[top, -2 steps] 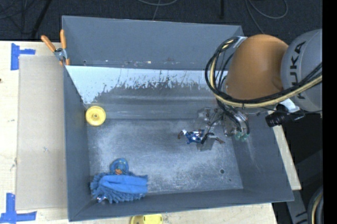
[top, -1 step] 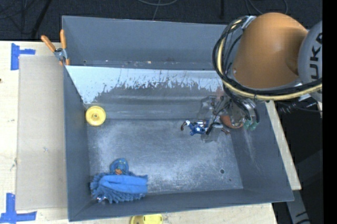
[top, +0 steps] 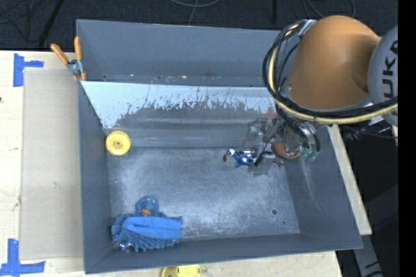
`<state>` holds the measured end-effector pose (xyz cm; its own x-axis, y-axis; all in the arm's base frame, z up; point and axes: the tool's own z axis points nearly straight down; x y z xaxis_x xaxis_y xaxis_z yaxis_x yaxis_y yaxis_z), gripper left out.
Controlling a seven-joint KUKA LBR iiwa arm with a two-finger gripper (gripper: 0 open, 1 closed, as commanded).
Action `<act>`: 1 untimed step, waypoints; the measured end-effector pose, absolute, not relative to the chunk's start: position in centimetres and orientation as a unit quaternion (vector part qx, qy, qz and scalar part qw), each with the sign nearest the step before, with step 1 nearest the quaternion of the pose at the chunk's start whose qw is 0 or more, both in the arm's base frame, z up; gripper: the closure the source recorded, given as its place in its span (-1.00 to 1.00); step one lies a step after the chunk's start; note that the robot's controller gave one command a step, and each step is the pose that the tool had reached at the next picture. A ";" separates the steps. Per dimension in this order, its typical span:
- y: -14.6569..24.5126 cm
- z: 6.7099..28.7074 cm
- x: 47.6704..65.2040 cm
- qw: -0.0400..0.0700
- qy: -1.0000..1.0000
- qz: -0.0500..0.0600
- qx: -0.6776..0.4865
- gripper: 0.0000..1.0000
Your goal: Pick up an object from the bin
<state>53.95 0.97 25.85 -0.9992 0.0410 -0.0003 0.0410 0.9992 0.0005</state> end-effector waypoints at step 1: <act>0.9 25.9 54.0 0.000 1.000 0.000 0.021 1.00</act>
Offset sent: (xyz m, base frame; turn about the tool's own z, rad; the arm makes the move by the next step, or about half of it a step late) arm 0.0000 0.0000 0.0000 0.0000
